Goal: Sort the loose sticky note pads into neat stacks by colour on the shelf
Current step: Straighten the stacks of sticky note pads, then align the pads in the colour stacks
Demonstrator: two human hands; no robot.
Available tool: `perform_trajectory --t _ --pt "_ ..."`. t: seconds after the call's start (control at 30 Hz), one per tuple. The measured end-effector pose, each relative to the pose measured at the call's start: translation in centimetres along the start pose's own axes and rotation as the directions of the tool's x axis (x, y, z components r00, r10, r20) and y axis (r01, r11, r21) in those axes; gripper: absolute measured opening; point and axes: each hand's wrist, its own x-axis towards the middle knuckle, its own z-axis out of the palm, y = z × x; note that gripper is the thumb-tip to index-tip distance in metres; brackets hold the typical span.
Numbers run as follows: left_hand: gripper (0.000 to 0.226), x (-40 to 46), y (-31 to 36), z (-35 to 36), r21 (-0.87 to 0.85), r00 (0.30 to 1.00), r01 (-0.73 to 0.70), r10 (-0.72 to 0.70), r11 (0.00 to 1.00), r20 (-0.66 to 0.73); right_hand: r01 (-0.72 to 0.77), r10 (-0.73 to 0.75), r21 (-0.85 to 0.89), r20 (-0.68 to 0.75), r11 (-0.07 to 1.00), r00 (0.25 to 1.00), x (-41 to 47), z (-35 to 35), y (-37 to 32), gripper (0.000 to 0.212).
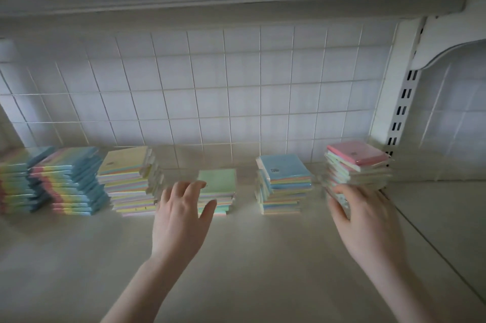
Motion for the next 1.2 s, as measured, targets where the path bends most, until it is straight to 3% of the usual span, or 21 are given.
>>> perform_trajectory --t 0.2,0.57,0.9,1.03,1.2 --pt "0.053 -2.7 0.4 -1.4 0.012 0.992 -0.063 0.062 0.998 0.109 -0.095 0.116 -0.166 0.122 0.982 0.986 -4.0 -1.6 1.0 0.032" --pt "0.082 -7.1 6.5 0.3 -0.154 0.958 -0.068 0.108 0.986 0.266 -0.148 0.167 -0.260 0.055 0.954 0.984 -8.1 -8.1 4.5 0.036" --pt "0.086 -10.8 23.4 3.2 -0.245 0.949 -0.073 0.143 0.967 0.282 -0.226 0.223 -0.269 -0.039 0.936 0.974 -9.1 -16.2 19.7 0.035" --pt "0.061 -13.0 31.9 5.2 -0.273 0.935 -0.046 0.138 0.961 0.327 -0.233 0.252 -0.290 0.031 0.928 0.967 -8.7 -19.5 27.3 0.032" --pt "0.055 -14.2 40.0 7.2 -0.291 0.931 -0.027 0.130 0.956 0.341 -0.233 0.270 -0.307 0.081 0.923 0.960 -8.2 -22.4 34.7 0.030"
